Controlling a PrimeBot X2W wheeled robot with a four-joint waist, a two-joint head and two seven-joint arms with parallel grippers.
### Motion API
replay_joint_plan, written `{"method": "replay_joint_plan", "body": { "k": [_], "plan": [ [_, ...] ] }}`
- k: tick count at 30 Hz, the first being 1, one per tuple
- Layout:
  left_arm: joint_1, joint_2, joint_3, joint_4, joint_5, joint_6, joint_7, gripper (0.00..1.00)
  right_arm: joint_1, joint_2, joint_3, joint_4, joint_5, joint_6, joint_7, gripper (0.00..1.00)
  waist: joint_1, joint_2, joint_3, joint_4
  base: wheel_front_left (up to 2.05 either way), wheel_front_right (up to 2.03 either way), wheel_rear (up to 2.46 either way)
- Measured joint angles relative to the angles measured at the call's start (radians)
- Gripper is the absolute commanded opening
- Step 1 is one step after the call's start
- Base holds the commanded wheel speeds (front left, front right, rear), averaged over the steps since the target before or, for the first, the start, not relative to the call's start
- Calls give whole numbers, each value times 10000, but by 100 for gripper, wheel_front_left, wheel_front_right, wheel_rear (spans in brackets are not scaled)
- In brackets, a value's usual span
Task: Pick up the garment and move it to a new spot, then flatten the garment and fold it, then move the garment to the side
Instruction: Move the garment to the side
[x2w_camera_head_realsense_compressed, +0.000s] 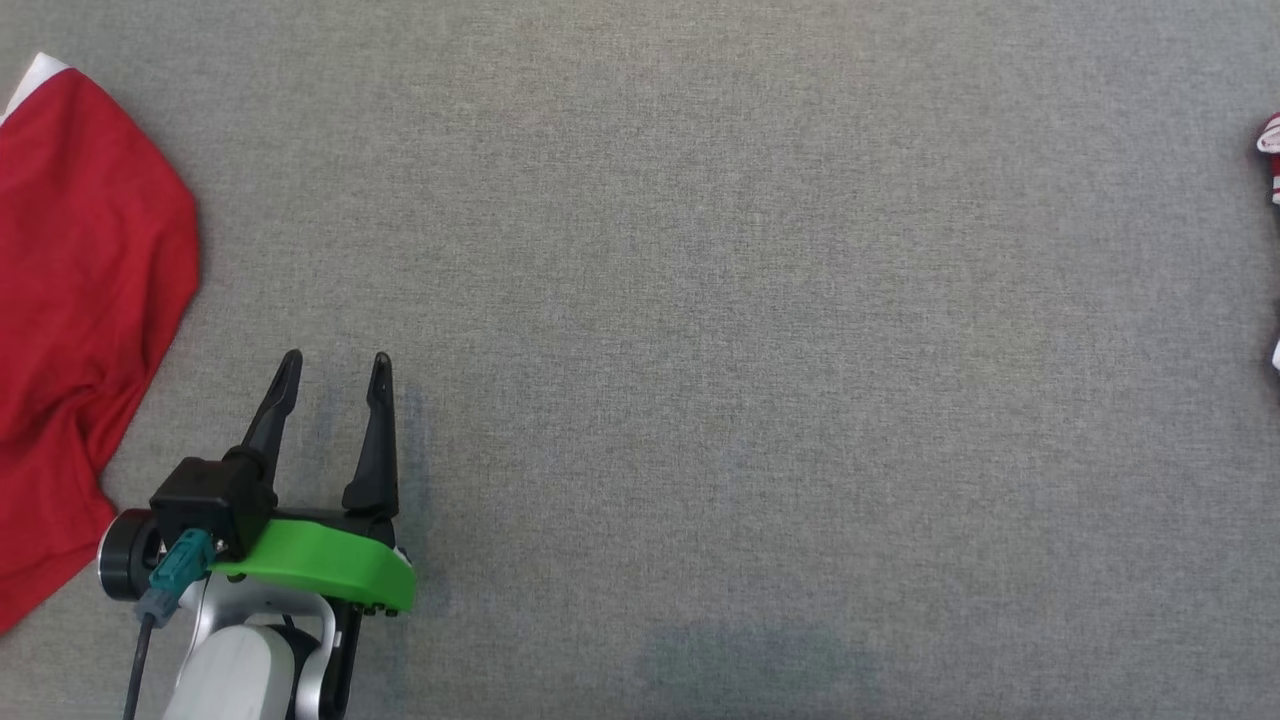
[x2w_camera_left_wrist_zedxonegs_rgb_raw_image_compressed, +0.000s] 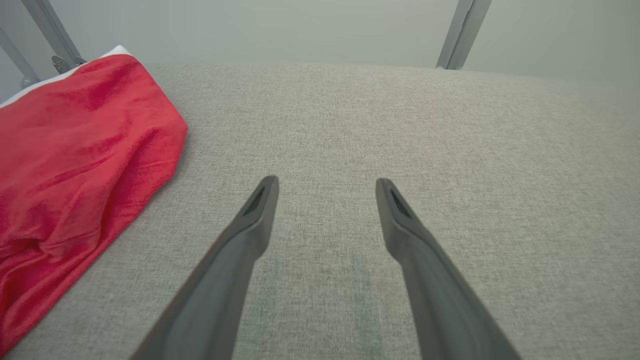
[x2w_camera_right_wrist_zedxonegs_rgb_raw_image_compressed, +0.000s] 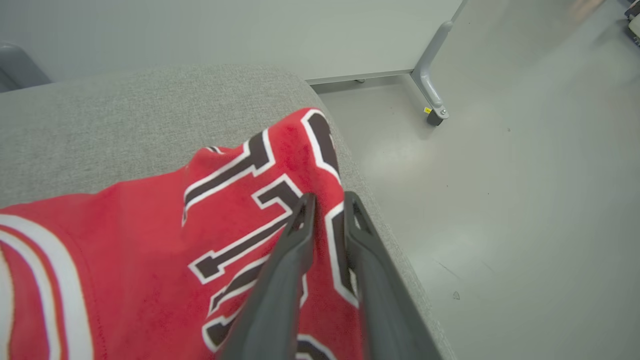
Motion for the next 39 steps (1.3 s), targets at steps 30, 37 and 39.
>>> {"method": "replay_joint_plan", "body": {
  "k": [30, 37, 39],
  "plan": [
    [272, -305, 830, 1492, -451, 67, -754, 100, 621, 3373, 359, -2320, -1776, -10, -4362, 100, -2, 0, -1860, -999, 0, 0, 0],
    [931, -230, 859, 2019, -387, 67, -842, 100, 2552, 4684, 980, -2328, -1810, -10, -4385, 100, -2, 0, -2741, -1235, 0, 0, 0],
    [1161, -222, 861, 2259, -343, 69, -842, 100, 2981, 5028, 1137, -2336, -1889, -10, -4445, 100, -2, 0, -2978, -1293, 0, 0, 0]
  ]
}}
